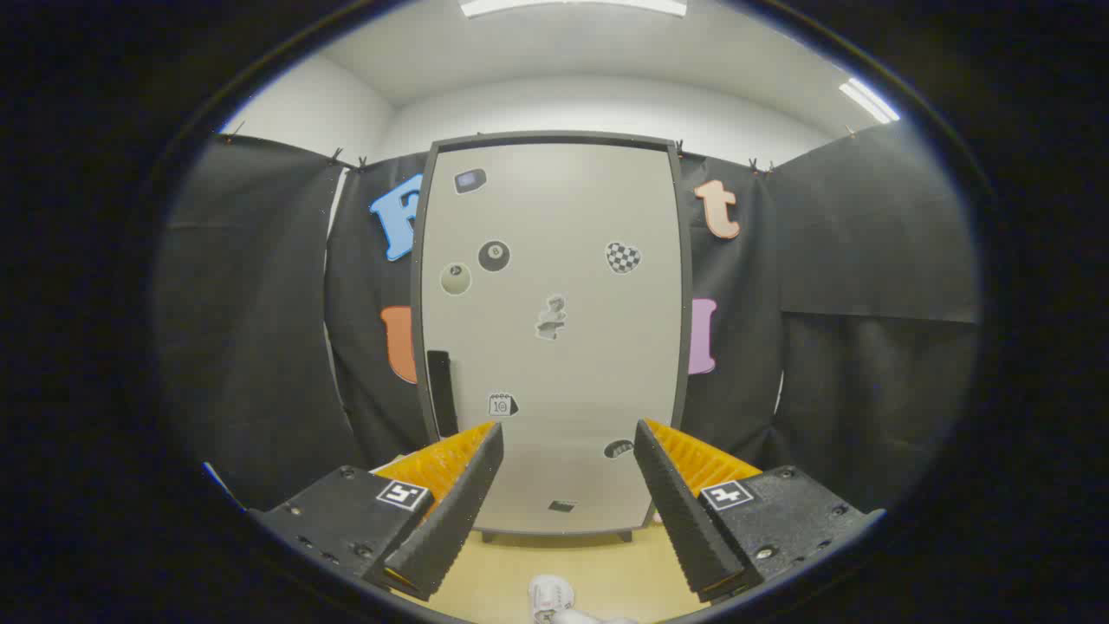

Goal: Open the shoe cabinet door, grab the shoes and put them into the shoe cabinet, then close the shoe cabinet door.

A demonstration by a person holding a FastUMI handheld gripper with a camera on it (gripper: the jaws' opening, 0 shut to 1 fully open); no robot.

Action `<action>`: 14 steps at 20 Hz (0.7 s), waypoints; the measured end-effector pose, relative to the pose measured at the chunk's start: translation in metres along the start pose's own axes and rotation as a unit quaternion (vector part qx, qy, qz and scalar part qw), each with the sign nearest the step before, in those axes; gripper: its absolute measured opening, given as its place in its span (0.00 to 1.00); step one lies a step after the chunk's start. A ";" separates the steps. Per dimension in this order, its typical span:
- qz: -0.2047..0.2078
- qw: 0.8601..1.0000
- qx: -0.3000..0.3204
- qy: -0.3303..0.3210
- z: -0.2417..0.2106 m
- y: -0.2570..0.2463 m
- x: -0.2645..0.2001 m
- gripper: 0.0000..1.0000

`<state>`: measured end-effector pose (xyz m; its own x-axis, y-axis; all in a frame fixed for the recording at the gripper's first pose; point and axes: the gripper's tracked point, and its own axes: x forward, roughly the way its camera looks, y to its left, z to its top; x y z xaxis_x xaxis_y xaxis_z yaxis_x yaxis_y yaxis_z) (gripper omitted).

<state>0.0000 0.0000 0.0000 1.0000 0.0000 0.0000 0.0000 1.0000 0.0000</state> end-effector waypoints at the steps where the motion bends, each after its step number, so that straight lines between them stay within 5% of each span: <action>1: 0.000 1.000 0.000 0.001 -0.001 0.002 0.000 0.99; 14: 0.003 1.000 0.005 0.006 -0.005 0.019 0.011 0.99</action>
<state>0.0108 0.0195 -0.0054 0.9999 0.0056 -0.0115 -0.0054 0.9999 0.0106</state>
